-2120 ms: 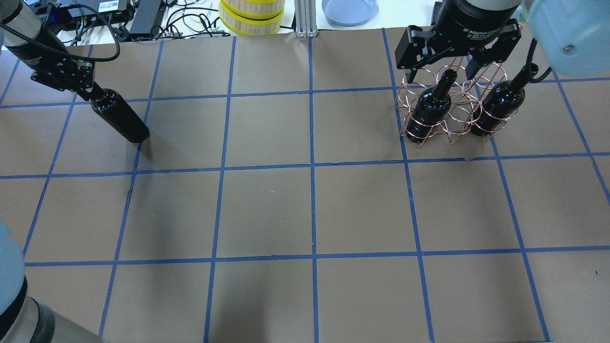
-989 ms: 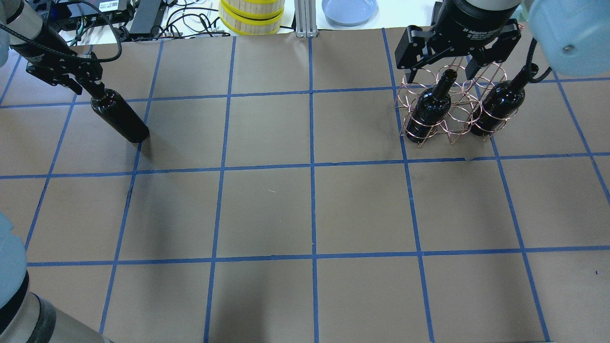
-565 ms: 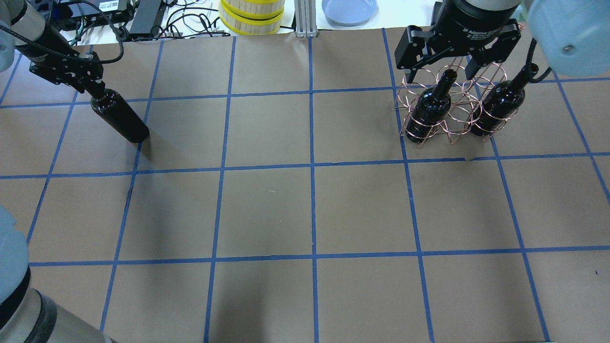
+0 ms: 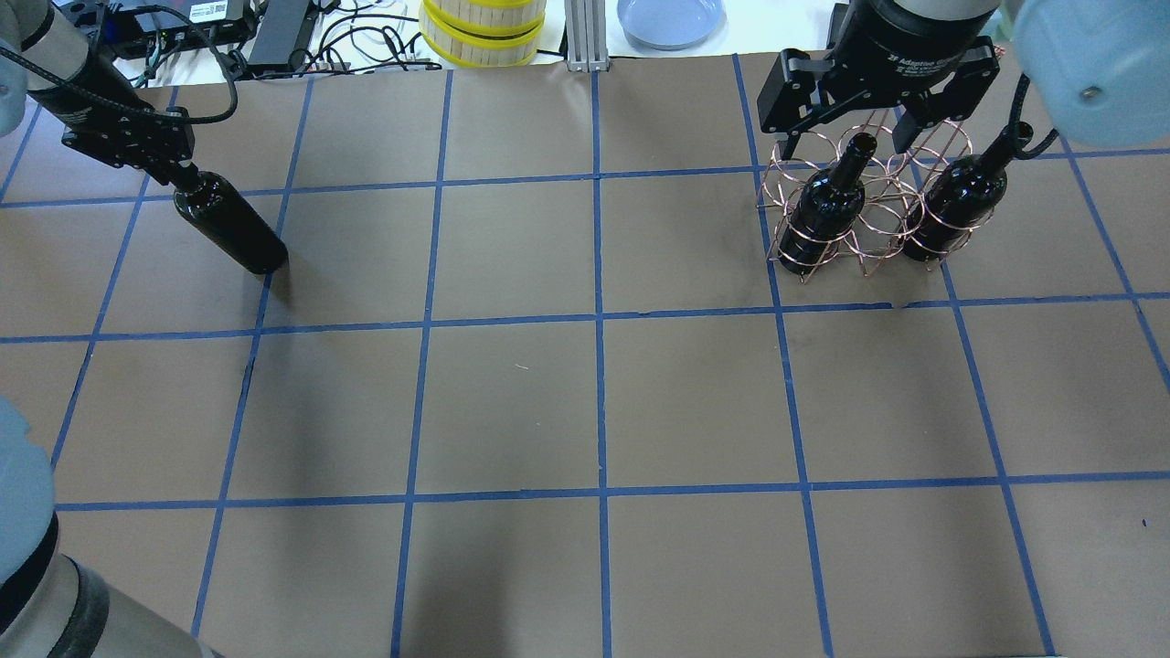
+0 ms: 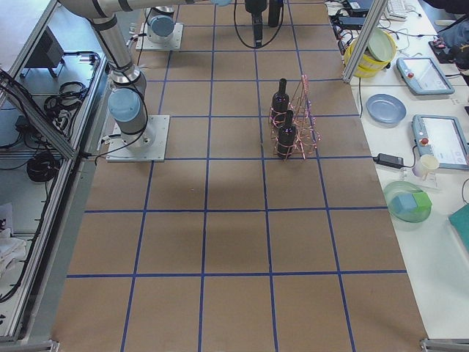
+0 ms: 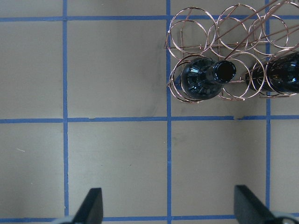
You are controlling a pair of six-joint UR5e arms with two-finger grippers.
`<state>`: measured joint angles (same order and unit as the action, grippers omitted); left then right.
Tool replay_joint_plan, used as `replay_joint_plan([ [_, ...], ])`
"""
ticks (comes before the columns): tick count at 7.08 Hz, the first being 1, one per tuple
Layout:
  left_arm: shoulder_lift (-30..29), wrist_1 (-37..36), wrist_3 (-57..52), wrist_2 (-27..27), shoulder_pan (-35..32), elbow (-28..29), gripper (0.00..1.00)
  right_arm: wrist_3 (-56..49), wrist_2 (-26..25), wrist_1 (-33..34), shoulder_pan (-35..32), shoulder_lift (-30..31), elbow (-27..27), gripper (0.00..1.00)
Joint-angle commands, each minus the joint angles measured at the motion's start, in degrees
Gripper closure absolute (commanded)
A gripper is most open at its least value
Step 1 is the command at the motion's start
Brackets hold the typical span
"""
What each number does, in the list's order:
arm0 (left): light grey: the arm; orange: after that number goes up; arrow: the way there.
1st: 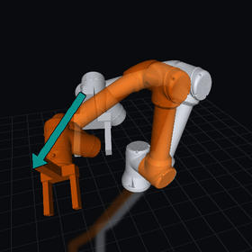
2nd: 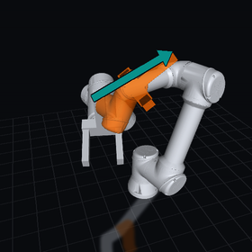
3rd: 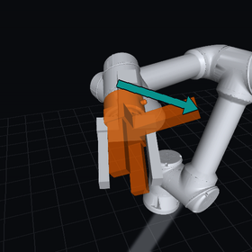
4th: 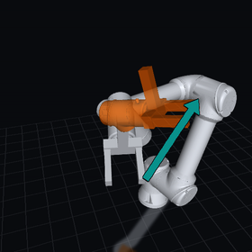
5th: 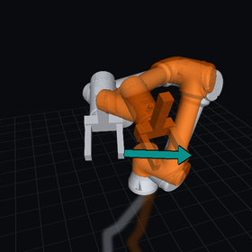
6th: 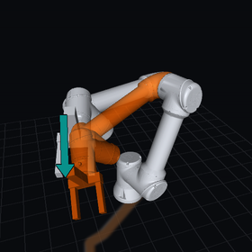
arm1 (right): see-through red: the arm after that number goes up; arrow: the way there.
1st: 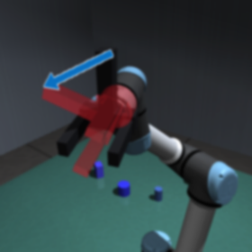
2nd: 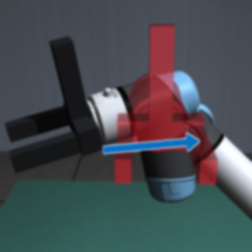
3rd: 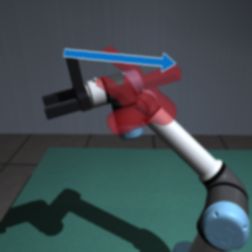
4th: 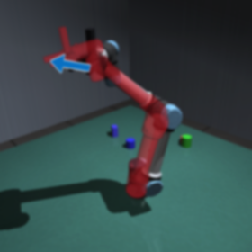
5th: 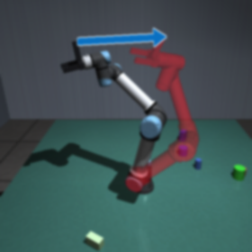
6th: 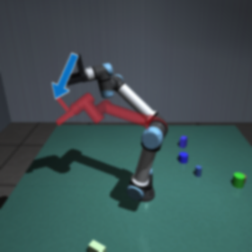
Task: Place wine into wine basket
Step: 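Carry the bottle with the left gripper toward the table center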
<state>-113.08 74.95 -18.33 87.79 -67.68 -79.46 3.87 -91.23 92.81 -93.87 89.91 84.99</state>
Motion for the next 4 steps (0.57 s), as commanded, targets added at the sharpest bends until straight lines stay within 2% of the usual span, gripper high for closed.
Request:
replay_joint_plan([
  [1,0.92,0.28,0.4,-0.16,-0.78,0.0,0.8,0.0,0.0,0.0,0.0,0.0,0.0,0.0],
  [4,7.76,9.04,8.97,0.11,-8.84,-1.13,0.84,0.0,0.09,0.0,0.0,0.0,0.0,0.0],
])
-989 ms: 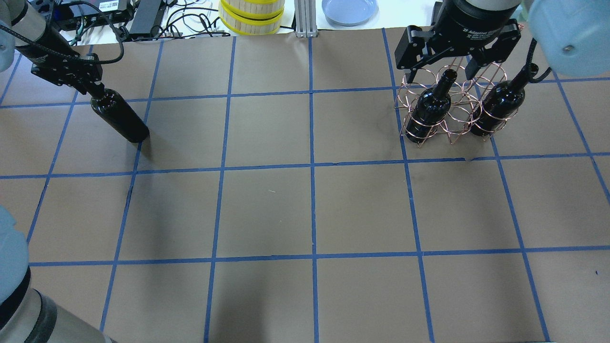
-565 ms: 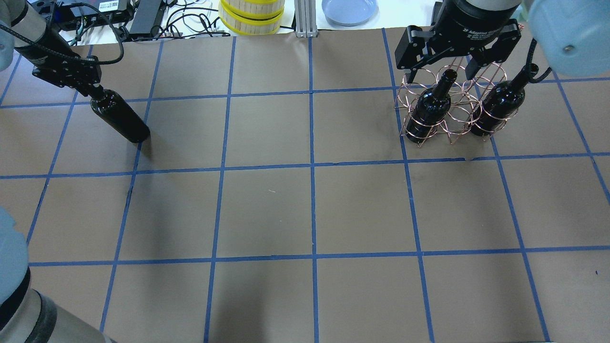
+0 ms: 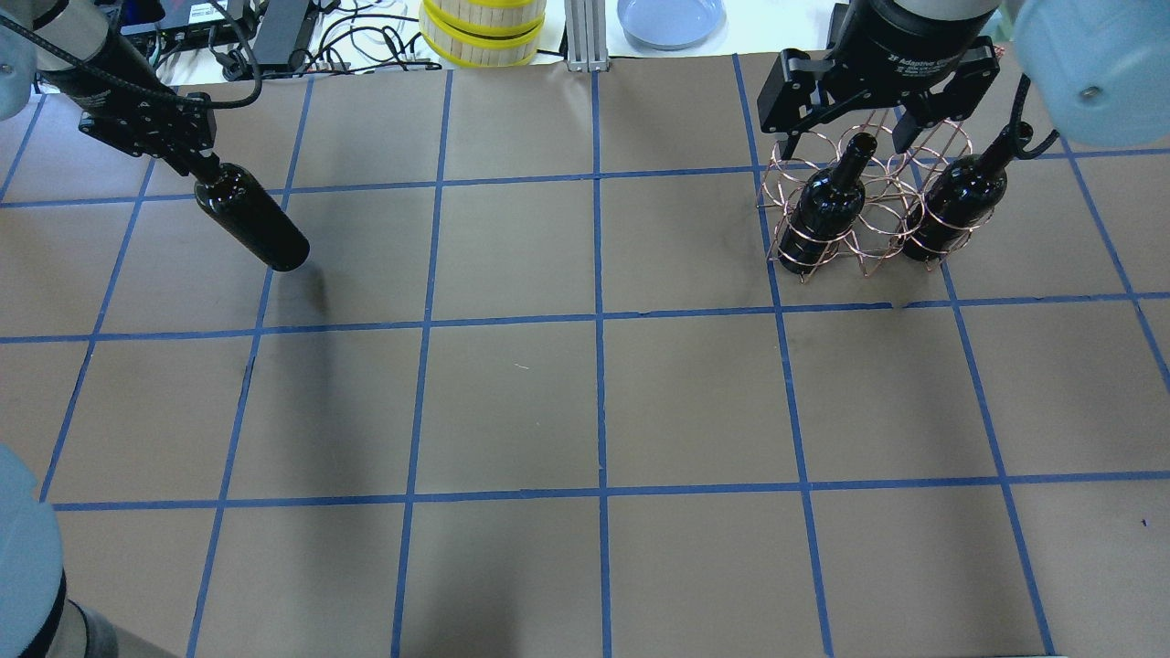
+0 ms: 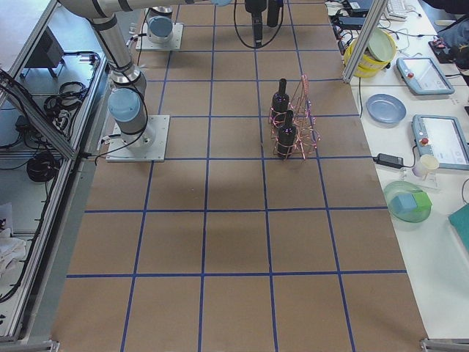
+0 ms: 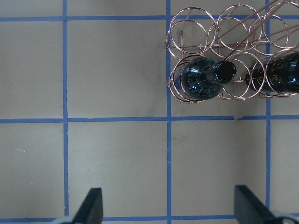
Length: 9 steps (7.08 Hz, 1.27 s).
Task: Place wine into wine basket
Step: 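Carry the bottle with the left gripper toward the table center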
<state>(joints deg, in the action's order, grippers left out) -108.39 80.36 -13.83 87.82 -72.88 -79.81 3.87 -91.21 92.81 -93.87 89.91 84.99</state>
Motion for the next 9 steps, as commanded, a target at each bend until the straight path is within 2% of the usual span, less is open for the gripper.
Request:
replay_joint_plan([
  [1,6.06,3.4,5.38,-0.37,-6.98,-5.4,0.84,0.0,-0.02,0.0,0.0,0.0,0.0,0.0],
  [3,12.04,2.53,15.96,-0.2,-16.45,-13.85,0.86,0.0,-0.02,0.0,-0.09,0.0,0.0,0.0],
  [4,13.37,0.0,22.46,0.41,-22.51,-15.36,0.86,0.0,-0.02,0.0,-0.09,0.0,0.0,0.0],
  [6,12.95,-2.12,35.11,0.51,-31.67,-15.99,0.87,0.09,-0.02,0.0,-0.09,0.0,0.0,0.0],
  [7,12.59,-6.4,38.32,0.68,-35.46,-16.95,0.87,0.09,0.07,0.0,-0.09,0.0,0.0,0.0],
  [9,11.45,-10.74,44.66,5.05,-41.27,-18.97,0.87,0.09,0.07,0.0,-0.09,-0.09,0.0,0.0],
])
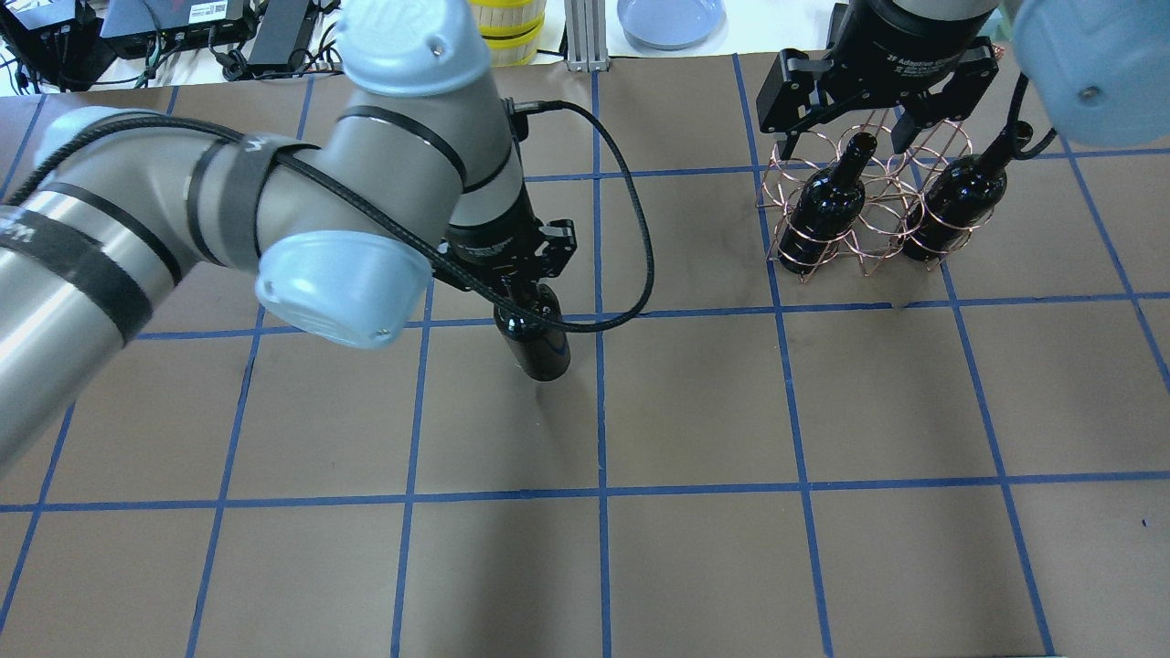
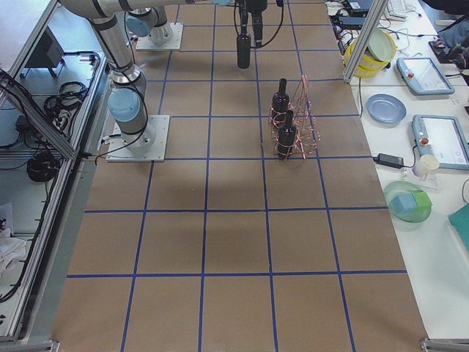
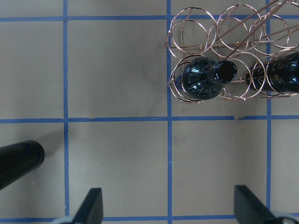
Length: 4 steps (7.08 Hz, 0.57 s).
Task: Place wine into wine basket
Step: 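Carry the bottle with the left gripper toward the table center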
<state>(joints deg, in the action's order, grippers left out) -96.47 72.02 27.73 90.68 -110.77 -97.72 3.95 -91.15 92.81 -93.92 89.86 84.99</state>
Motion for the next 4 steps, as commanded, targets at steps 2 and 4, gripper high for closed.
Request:
replay_joint_plan([
  [2,-0.91,-2.5,2.94,1.6,-3.93,-1.07,0.87,0.0,0.01,0.0,-0.03,-0.03,0.0,0.0],
  [4,-2.48,-2.67,3.03,0.64,-3.84,-0.99,0.87,0.09,0.01,0.0,-0.03,-0.03,0.0,0.0],
])
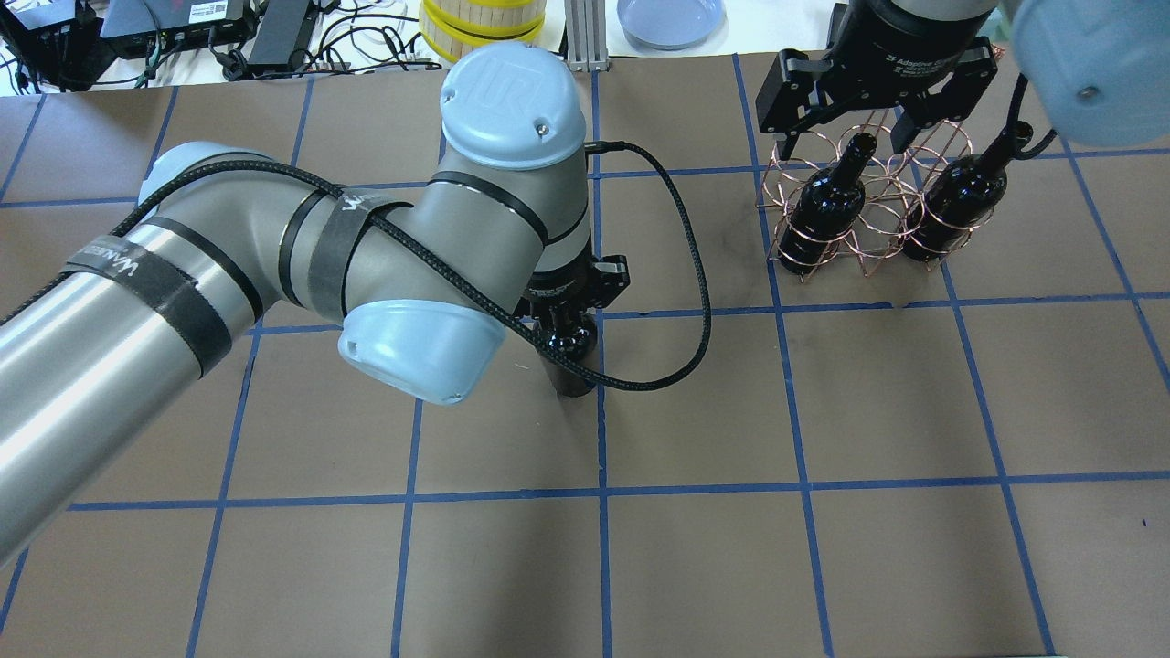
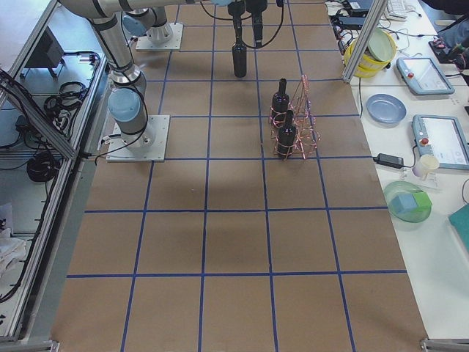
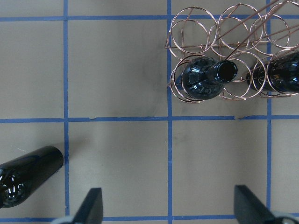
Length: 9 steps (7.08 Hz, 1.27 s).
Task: Place wine into wine basket
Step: 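Carry the bottle with the left gripper toward the table center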
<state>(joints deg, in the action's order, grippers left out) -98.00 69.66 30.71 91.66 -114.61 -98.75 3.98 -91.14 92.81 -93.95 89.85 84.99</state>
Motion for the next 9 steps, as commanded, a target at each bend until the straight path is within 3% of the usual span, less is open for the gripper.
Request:
replay_joint_plan([
  [1,-1.23,-0.4,-0.56,-0.34,0.0,0.75,0.87,0.06,0.0,0.0,0.0,-0.03,0.0,0.0],
  [4,-1.58,0.3,0.14,-0.34,0.09,0.76,0.85,0.15,0.0,0.09,-0.09,-0.03,0.0,0.0],
  [7,-1.84,0.3,0.23,-0.43,0.09,0.84,0.74,0.06,0.0,0.09,-0.09,-0.03,0.0,0.0],
  [8,-1.93,0.39,0.14,-0.34,0.09,0.84,0.67,0.06,0.0,0.09,0.0,-0.03,0.0,0.0],
  [9,-2.11,0.3,0.14,-0.34,0.09,0.84,0.5,0.15,0.0,0.0,-0.09,-0.03,0.0,0.0],
])
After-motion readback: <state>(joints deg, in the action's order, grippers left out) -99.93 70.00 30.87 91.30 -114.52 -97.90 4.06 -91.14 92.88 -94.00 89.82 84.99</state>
